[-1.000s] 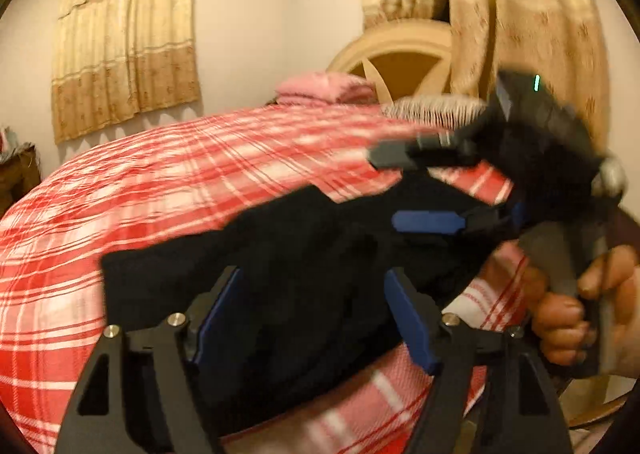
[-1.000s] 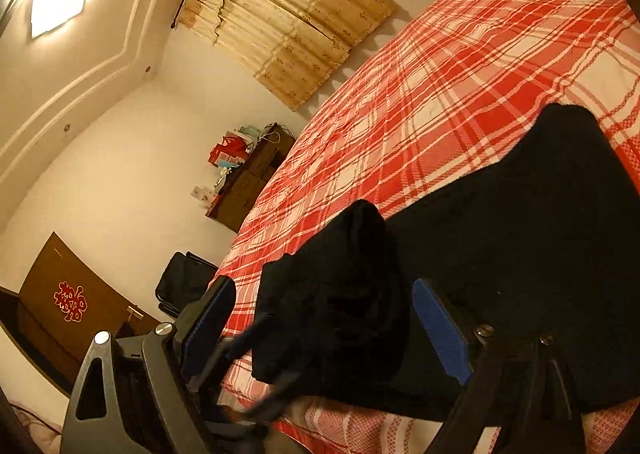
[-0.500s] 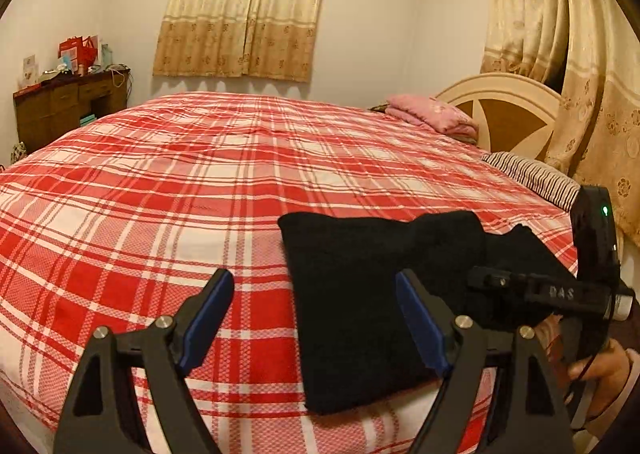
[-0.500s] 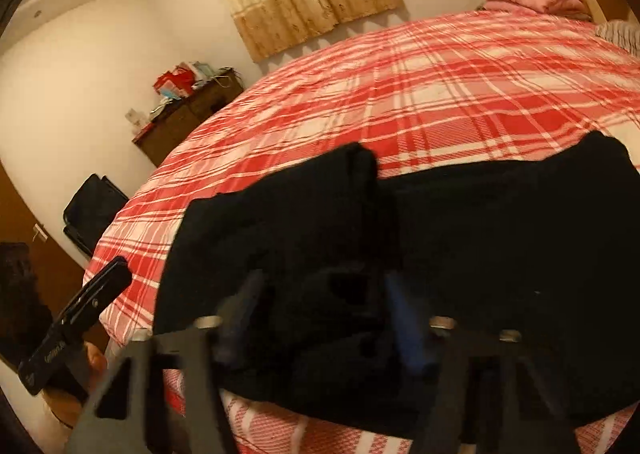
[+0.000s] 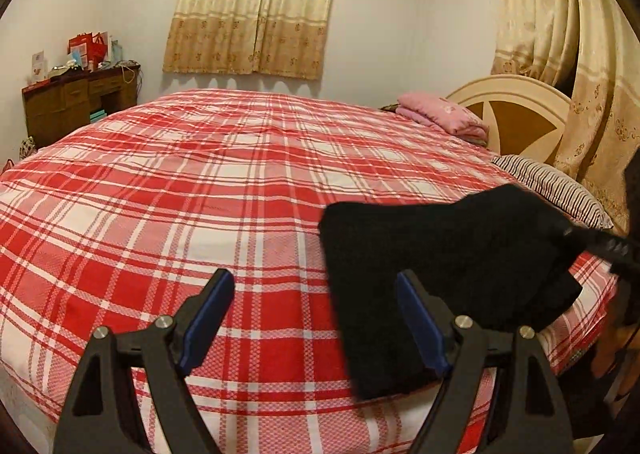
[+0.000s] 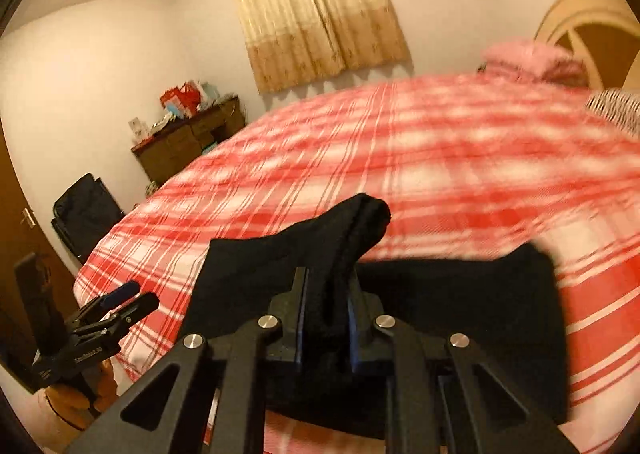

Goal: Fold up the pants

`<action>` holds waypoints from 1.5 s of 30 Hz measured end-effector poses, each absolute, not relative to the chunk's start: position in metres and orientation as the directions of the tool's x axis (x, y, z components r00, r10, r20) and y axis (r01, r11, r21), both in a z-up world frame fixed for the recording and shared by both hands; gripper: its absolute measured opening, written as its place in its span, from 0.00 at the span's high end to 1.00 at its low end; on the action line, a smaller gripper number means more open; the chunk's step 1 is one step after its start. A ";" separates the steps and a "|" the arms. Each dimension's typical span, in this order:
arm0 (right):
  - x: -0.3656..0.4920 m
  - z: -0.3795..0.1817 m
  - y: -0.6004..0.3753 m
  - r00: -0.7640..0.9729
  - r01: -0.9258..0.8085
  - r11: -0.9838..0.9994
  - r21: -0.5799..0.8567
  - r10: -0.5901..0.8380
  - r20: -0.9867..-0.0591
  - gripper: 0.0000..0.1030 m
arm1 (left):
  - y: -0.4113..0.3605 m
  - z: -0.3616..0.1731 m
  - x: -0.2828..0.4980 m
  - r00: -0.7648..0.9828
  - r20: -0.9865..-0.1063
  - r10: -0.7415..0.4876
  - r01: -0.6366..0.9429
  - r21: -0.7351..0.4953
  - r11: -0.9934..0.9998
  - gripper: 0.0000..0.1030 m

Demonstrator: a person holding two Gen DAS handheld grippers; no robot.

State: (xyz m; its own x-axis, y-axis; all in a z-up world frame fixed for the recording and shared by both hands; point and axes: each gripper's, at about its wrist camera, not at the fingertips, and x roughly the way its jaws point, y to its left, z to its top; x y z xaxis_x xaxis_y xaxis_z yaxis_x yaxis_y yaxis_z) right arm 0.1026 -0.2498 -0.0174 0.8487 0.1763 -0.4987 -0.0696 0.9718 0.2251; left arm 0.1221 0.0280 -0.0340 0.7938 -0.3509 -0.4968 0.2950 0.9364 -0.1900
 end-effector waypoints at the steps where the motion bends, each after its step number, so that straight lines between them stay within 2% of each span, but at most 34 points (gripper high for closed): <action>1: 0.095 -0.011 -0.260 0.860 -0.049 0.978 0.205 0.146 -0.488 0.84 | 0.027 -0.034 0.122 0.794 -0.495 -0.352 0.298 -0.188 0.936 0.18; 4: 0.079 -0.012 -0.295 0.864 0.041 0.984 0.171 0.051 -0.502 0.84 | 0.024 -0.036 0.123 0.789 -0.499 -0.359 0.304 -0.191 0.933 0.18; 9: 0.074 -0.073 -0.334 0.783 0.190 0.974 0.126 -0.072 -0.618 0.84 | 0.011 -0.042 0.123 0.771 -0.524 -0.362 0.323 -0.168 0.931 0.18; 12: 0.070 -0.079 -0.338 0.819 0.190 0.965 0.180 -0.055 -0.571 0.79 | 0.003 -0.043 0.122 0.771 -0.536 -0.344 0.330 -0.126 0.936 0.18; 14: 0.073 -0.074 -0.339 0.813 0.170 0.966 0.195 -0.025 -0.582 0.68 | 0.001 -0.043 0.121 0.770 -0.541 -0.340 0.332 -0.115 0.936 0.18; 16: 0.072 -0.067 -0.342 0.808 0.164 0.958 0.235 0.007 -0.590 0.62 | 0.000 -0.043 0.121 0.766 -0.546 -0.339 0.332 -0.115 0.936 0.18; 19: 0.051 -0.045 -0.354 0.864 0.202 0.925 0.321 -0.014 -0.503 0.61 | -0.003 -0.041 0.122 0.764 -0.548 -0.341 0.339 -0.109 0.935 0.18; 22: 0.037 -0.016 -0.346 0.894 0.186 0.951 0.247 -0.060 -0.444 0.61 | -0.012 -0.037 0.123 0.764 -0.537 -0.357 0.360 -0.104 0.927 0.18; 25: 0.046 -0.008 -0.314 0.879 0.112 0.986 0.124 -0.040 -0.475 0.61 | -0.031 -0.031 0.124 0.763 -0.520 -0.383 0.398 -0.089 0.913 0.18; 28: 0.056 -0.025 -0.291 0.852 0.059 0.997 0.057 -0.021 -0.523 0.61 | -0.060 -0.030 0.127 0.747 -0.524 -0.410 0.439 -0.075 0.895 0.18; 32: 0.055 -0.076 -0.295 0.746 0.080 0.994 0.077 -0.009 -0.666 0.62 | -0.089 -0.058 0.128 0.745 -0.594 -0.304 0.419 0.061 0.906 0.17; 34: 0.043 -0.081 -0.298 0.781 0.059 0.993 0.097 0.014 -0.624 0.62 | -0.087 -0.073 0.129 0.724 -0.631 -0.279 0.402 0.058 0.914 0.17; 36: 0.043 -0.077 -0.297 0.777 0.064 0.993 0.095 0.011 -0.630 0.62 | -0.075 -0.074 0.128 0.713 -0.632 -0.303 0.381 -0.013 0.924 0.14; 38: 0.043 -0.070 -0.295 0.774 0.063 0.994 0.091 0.009 -0.633 0.61 | -0.066 -0.069 0.128 0.707 -0.639 -0.304 0.377 -0.024 0.926 0.12; 40: 0.040 -0.056 -0.293 0.801 0.053 0.991 0.120 0.029 -0.598 0.61 | -0.057 -0.063 0.122 0.723 -0.619 -0.305 0.367 -0.029 0.930 0.12; 42: 0.040 -0.038 -0.286 0.843 -0.021 0.986 0.163 0.105 -0.527 0.61 | -0.049 -0.055 0.117 0.748 -0.592 -0.302 0.347 -0.040 0.937 0.12; 45: 0.060 -0.024 -0.263 0.838 -0.139 0.973 0.186 0.216 -0.501 0.61 | -0.044 -0.053 0.121 0.769 -0.580 -0.268 0.290 -0.057 0.955 0.12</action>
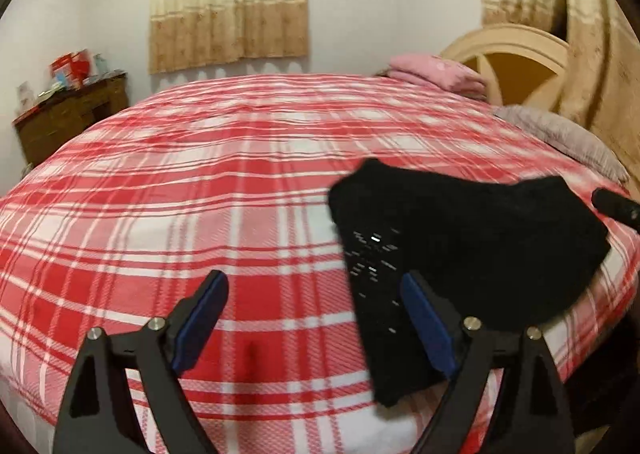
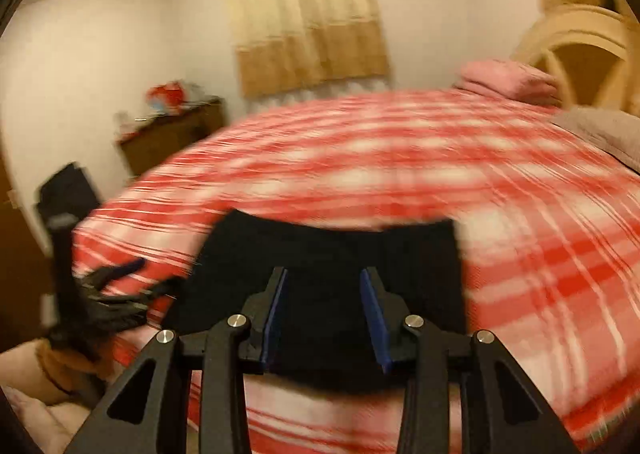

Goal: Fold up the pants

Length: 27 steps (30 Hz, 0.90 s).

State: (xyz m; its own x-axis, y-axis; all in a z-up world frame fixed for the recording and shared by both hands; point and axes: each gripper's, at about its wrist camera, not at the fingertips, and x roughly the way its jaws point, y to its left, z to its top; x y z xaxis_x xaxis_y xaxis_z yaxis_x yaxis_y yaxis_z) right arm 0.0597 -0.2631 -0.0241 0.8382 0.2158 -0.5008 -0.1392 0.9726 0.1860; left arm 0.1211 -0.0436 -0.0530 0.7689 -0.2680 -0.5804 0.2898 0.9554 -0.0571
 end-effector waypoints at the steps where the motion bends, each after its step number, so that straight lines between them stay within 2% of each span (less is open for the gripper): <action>1: 0.076 -0.021 -0.248 0.824 -0.197 0.961 0.195 0.270 -0.499 0.61 | -0.043 -0.056 0.125 0.764 -0.593 -0.255 0.271 -0.065 0.960 0.12; 4: 0.119 -0.021 -0.205 0.770 -0.323 0.935 0.150 0.351 -0.533 0.61 | -0.049 -0.070 0.135 0.729 -0.645 -0.228 0.238 -0.073 0.969 0.12; 7: 0.175 -0.044 -0.157 0.648 -0.438 0.894 0.099 0.390 -0.654 0.61 | -0.049 -0.084 0.134 0.699 -0.678 -0.226 0.225 -0.091 0.970 0.12; 8: 0.188 -0.054 -0.149 0.614 -0.458 0.884 0.089 0.387 -0.688 0.61 | -0.048 -0.086 0.133 0.703 -0.673 -0.230 0.219 -0.102 0.970 0.12; 9: 0.210 -0.077 -0.132 0.555 -0.462 0.886 0.038 0.323 -0.766 0.61 | -0.047 -0.086 0.131 0.705 -0.671 -0.229 0.220 -0.100 0.970 0.12; 10: 0.221 -0.090 -0.125 0.543 -0.452 0.892 -0.005 0.271 -0.794 0.61 | -0.048 -0.087 0.131 0.709 -0.670 -0.220 0.216 -0.091 0.972 0.12; 11: 0.224 -0.090 -0.119 0.572 -0.453 0.891 -0.021 0.273 -0.774 0.56 | -0.049 -0.089 0.129 0.712 -0.669 -0.212 0.211 -0.084 0.974 0.12; 13: 0.238 -0.090 -0.107 0.567 -0.413 0.910 -0.044 0.219 -0.794 0.52 | -0.051 -0.090 0.125 0.731 -0.653 -0.199 0.204 -0.068 0.977 0.12; 17: 0.246 -0.096 -0.102 0.610 -0.366 0.928 -0.065 0.186 -0.770 0.48 | -0.053 -0.092 0.121 0.743 -0.643 -0.187 0.197 -0.057 0.979 0.11; 20: 0.240 -0.085 -0.115 0.647 -0.331 0.943 0.016 0.239 -0.724 0.48 | -0.052 -0.091 0.120 0.742 -0.642 -0.195 0.199 -0.066 0.978 0.09; 23: 0.213 -0.055 -0.148 0.732 -0.270 0.948 0.168 0.315 -0.604 0.48 | -0.050 -0.092 0.122 0.736 -0.646 -0.201 0.194 -0.083 0.977 0.05; 27: 0.183 -0.047 -0.176 0.769 -0.190 0.969 0.156 0.246 -0.590 0.48 | -0.050 -0.091 0.122 0.737 -0.645 -0.201 0.195 -0.083 0.977 0.04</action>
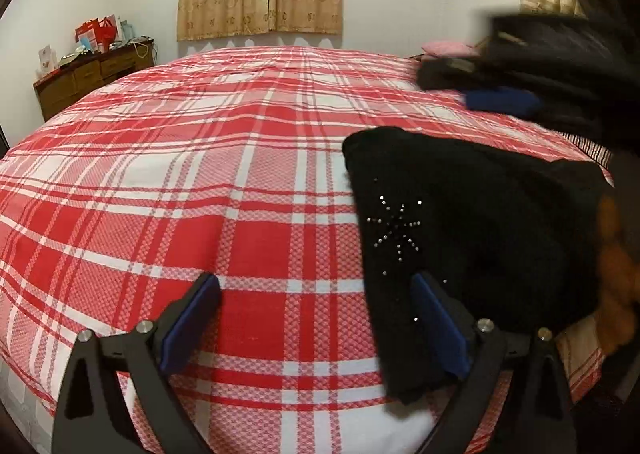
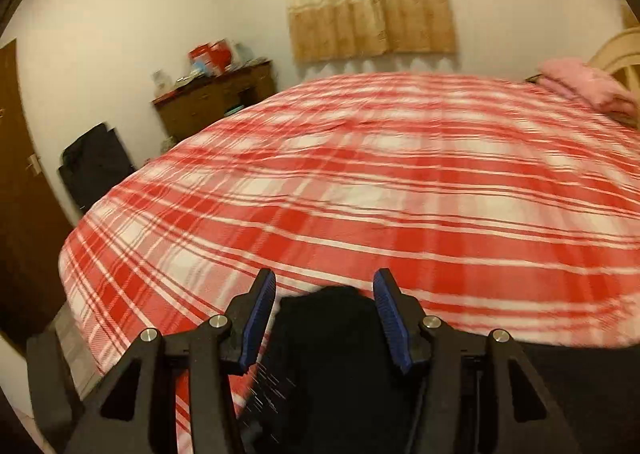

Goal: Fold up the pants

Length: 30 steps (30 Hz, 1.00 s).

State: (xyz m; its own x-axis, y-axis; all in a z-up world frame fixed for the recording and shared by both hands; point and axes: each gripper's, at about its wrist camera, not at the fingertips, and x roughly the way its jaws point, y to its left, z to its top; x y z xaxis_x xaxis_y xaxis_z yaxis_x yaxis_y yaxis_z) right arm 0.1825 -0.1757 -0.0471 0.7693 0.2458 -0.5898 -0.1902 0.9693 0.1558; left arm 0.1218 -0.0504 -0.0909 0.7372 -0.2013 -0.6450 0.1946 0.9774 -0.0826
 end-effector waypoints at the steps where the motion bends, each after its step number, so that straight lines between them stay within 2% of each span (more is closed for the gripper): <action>1: 0.174 -0.050 -0.185 0.762 -0.169 0.973 0.155 0.229 -0.605 0.47 | -0.050 -0.091 0.122 0.737 -0.645 -0.203 0.196 -0.084 0.977 0.04; 6: 0.131 -0.069 -0.226 0.775 -0.047 0.998 0.037 0.060 -0.630 0.46 | -0.051 -0.091 0.121 0.738 -0.644 -0.200 0.194 -0.081 0.978 0.03; 8: 0.111 -0.082 -0.239 0.775 -0.007 1.000 -0.008 0.001 -0.632 0.38 | -0.050 -0.091 0.122 0.739 -0.645 -0.196 0.191 -0.078 0.978 0.02; 10: 0.093 -0.098 -0.246 0.785 -0.011 1.000 -0.024 -0.006 -0.620 0.37 | -0.051 -0.091 0.123 0.736 -0.649 -0.194 0.192 -0.074 0.979 0.01; 12: 0.083 -0.097 -0.234 0.800 -0.033 0.990 -0.137 -0.056 -0.597 0.37 | -0.051 -0.091 0.124 0.738 -0.649 -0.186 0.188 -0.067 0.980 0.01; 14: 0.083 -0.088 -0.227 0.798 -0.034 0.983 -0.179 -0.081 -0.597 0.37 | -0.051 -0.091 0.125 0.738 -0.649 -0.184 0.184 -0.069 0.980 0.01; 18: 0.067 -0.057 -0.249 0.861 0.022 0.996 -0.082 -0.061 -0.506 0.36 | -0.050 -0.090 0.125 0.736 -0.650 -0.190 0.182 -0.080 0.980 0.00; 21: 0.055 -0.045 -0.282 0.885 0.099 0.995 0.028 -0.075 -0.460 0.26 | -0.040 -0.081 0.125 0.712 -0.648 -0.271 0.218 -0.162 0.962 0.02; 23: 0.050 -0.046 -0.311 0.885 0.156 0.976 0.153 -0.069 -0.460 0.23 | -0.030 -0.068 0.126 0.716 -0.607 -0.346 0.240 -0.252 0.938 0.02; 25: 0.048 -0.056 -0.340 0.870 0.209 0.932 0.296 -0.038 -0.492 0.22 | -0.030 -0.059 0.129 0.724 -0.586 -0.365 0.252 -0.267 0.930 0.02; 27: 0.050 -0.071 -0.358 0.851 0.237 0.887 0.397 0.007 -0.525 0.22 | -0.037 -0.059 0.139 0.701 -0.609 -0.372 0.263 -0.263 0.928 0.02; 30: 0.056 -0.072 -0.341 0.849 0.181 0.928 0.325 0.020 -0.528 0.22 | -0.052 -0.075 0.158 0.596 -0.670 -0.443 0.280 -0.344 0.896 0.04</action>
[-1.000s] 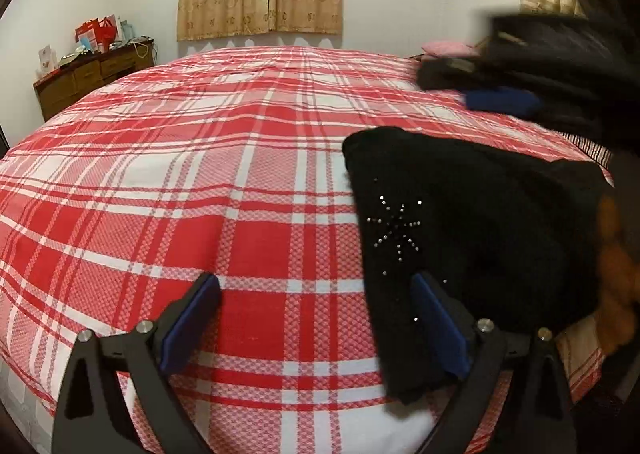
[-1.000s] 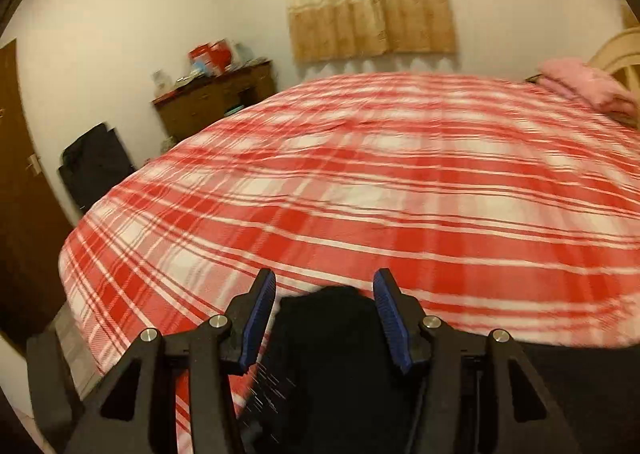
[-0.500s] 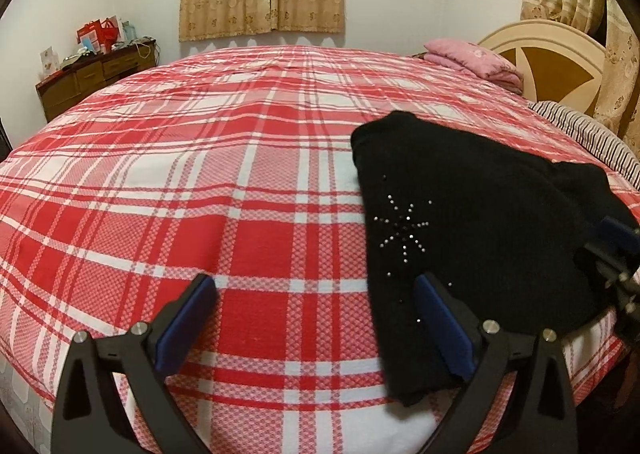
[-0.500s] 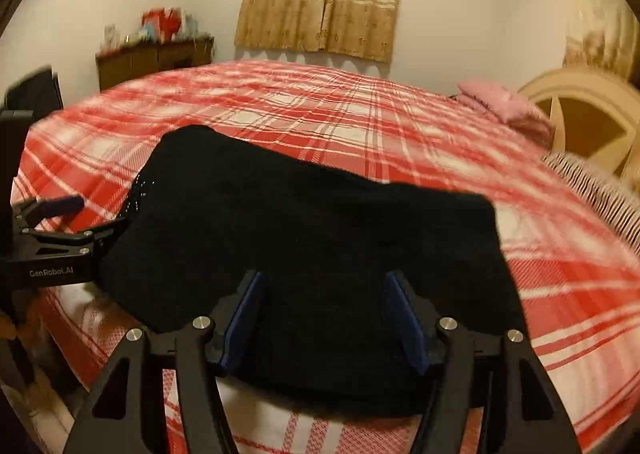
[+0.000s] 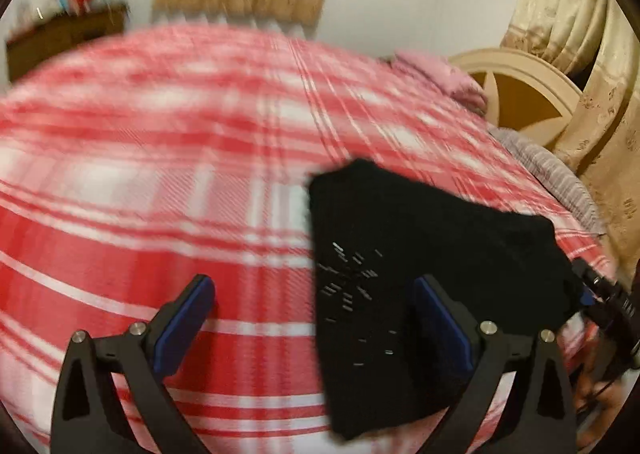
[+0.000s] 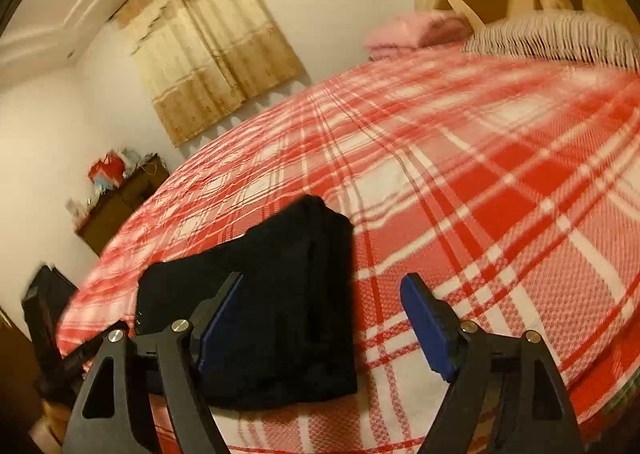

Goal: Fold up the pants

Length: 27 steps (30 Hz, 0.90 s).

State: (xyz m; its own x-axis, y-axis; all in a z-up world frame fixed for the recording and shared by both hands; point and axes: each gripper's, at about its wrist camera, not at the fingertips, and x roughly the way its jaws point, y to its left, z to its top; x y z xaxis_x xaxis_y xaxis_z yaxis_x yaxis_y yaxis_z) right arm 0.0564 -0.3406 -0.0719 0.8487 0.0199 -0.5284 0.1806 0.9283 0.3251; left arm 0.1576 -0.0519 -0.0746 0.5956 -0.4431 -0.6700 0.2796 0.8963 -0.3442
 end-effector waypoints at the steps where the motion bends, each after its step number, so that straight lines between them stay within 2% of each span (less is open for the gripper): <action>1: 0.062 -0.074 -0.333 0.839 0.136 0.934 0.332 0.070 -0.540 0.22 | -0.057 -0.078 0.159 0.584 -0.679 -0.444 0.270 -0.354 0.896 0.04; 3: 0.069 -0.084 -0.320 0.808 0.120 0.943 0.309 0.088 -0.582 0.22 | -0.070 -0.076 0.155 0.607 -0.684 -0.404 0.284 -0.288 0.915 0.08; 5: 0.078 -0.091 -0.300 0.777 0.158 0.972 0.172 -0.015 -0.629 0.22 | -0.081 -0.073 0.151 0.596 -0.685 -0.418 0.332 -0.264 0.906 0.31; 7: 0.081 -0.092 -0.291 0.765 0.166 0.979 0.121 -0.051 -0.642 0.24 | -0.084 -0.072 0.151 0.577 -0.685 -0.445 0.351 -0.284 0.892 0.46; 9: 0.081 -0.092 -0.290 0.749 0.162 0.983 0.091 -0.063 -0.660 0.39 | -0.085 -0.071 0.151 0.581 -0.688 -0.434 0.347 -0.273 0.897 0.53; 10: 0.082 -0.090 -0.290 0.744 0.158 0.984 0.079 -0.066 -0.665 0.51 | -0.085 -0.070 0.151 0.580 -0.688 -0.436 0.349 -0.274 0.896 0.62; 11: 0.082 -0.088 -0.290 0.744 0.158 0.985 0.076 -0.068 -0.665 0.61 | -0.085 -0.069 0.151 0.581 -0.685 -0.439 0.350 -0.276 0.895 0.78; 13: 0.081 -0.078 -0.284 0.750 0.159 0.987 0.038 -0.095 -0.654 0.69 | -0.084 -0.060 0.148 0.598 -0.664 -0.449 0.364 -0.274 0.890 0.85; 19: 0.091 -0.029 -0.240 0.832 0.042 0.999 -0.003 -0.037 -0.554 0.72 | -0.063 -0.030 0.158 0.655 -0.605 -0.452 0.354 -0.283 0.892 0.87; 23: 0.126 -0.006 -0.199 0.863 -0.070 0.997 0.032 0.077 -0.499 0.72 | -0.034 -0.001 0.170 0.771 -0.541 -0.337 0.285 -0.181 0.941 0.88; 27: 0.173 0.004 -0.157 0.875 -0.168 0.983 0.067 0.181 -0.450 0.72 | 0.020 0.025 0.197 0.841 -0.493 -0.222 0.176 -0.138 0.975 0.88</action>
State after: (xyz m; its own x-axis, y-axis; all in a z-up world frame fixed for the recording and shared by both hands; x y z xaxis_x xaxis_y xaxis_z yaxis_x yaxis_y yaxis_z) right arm 0.1733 -0.1568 0.0045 0.8748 0.1806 -0.4496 -0.1683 0.9834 0.0675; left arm 0.1967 0.0200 0.0246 0.8413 -0.2215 -0.4931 0.1756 0.9747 -0.1383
